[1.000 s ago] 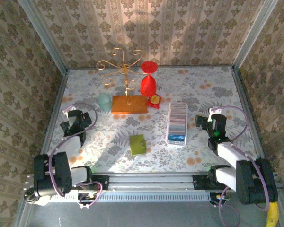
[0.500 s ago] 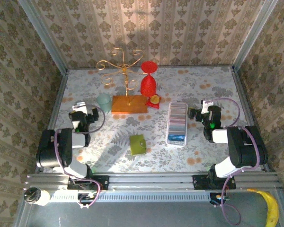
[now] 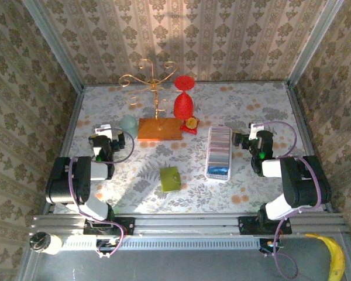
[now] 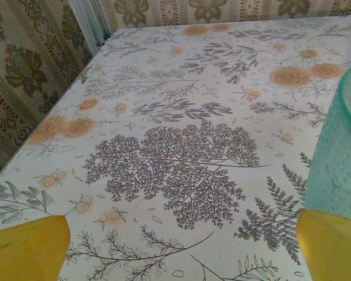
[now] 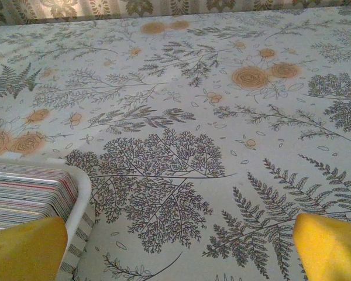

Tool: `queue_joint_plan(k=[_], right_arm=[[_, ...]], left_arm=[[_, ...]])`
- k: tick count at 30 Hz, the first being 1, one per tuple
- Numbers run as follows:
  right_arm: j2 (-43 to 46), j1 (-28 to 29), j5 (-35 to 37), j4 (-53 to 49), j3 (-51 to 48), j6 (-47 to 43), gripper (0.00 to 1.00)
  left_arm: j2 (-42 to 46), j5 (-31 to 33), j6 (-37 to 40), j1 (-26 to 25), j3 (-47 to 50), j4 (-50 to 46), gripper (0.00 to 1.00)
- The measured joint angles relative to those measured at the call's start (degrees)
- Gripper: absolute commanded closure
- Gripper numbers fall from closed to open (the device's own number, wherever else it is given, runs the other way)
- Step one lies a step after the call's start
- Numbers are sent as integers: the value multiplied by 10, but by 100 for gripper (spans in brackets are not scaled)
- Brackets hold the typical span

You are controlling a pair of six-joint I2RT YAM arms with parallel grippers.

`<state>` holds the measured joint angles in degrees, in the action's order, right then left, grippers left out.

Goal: Put the credit cards into the card holder

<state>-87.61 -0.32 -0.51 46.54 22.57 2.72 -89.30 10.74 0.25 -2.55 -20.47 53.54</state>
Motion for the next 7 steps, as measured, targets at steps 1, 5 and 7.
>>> queue_joint_plan(k=[1,5,7], right_arm=[[0,0,0,0,0,0,0],[0,0,1,0,2,0,0],[0,2,1,0,2,0,0]], left_arm=[[0,0,0,0,0,0,0],[0,0,0,0,0,0,0],[0,0,0,0,0,0,0]])
